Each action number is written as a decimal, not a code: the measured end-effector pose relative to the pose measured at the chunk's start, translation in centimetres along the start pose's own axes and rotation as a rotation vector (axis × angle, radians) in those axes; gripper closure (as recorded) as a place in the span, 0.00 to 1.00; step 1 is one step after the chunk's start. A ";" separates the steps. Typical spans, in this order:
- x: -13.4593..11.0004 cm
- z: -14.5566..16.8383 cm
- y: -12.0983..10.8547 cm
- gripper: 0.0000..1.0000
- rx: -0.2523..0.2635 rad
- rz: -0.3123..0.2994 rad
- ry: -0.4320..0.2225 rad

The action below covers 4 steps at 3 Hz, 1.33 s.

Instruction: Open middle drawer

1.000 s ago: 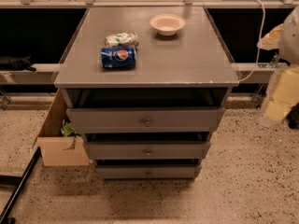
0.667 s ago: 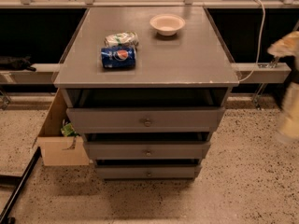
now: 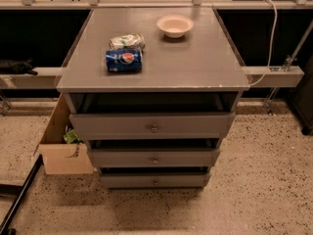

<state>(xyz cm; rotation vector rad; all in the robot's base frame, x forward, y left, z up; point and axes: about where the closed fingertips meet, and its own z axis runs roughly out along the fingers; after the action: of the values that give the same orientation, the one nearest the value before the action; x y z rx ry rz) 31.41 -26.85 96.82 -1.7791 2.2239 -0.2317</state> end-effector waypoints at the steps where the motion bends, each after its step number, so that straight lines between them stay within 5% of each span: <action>1: 2.7 -1.1 3.6 0.00 0.012 0.001 0.023; 2: 3.5 -5.7 6.0 0.00 0.108 -0.028 0.067; 4: 3.5 -5.7 6.0 0.00 0.108 -0.028 0.067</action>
Offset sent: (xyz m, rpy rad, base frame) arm -0.1182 -0.0657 0.0034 -0.0867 -0.0191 -0.0596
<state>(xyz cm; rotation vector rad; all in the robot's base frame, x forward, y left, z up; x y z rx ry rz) 23.34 -29.20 99.97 -1.7709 2.1883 -0.4146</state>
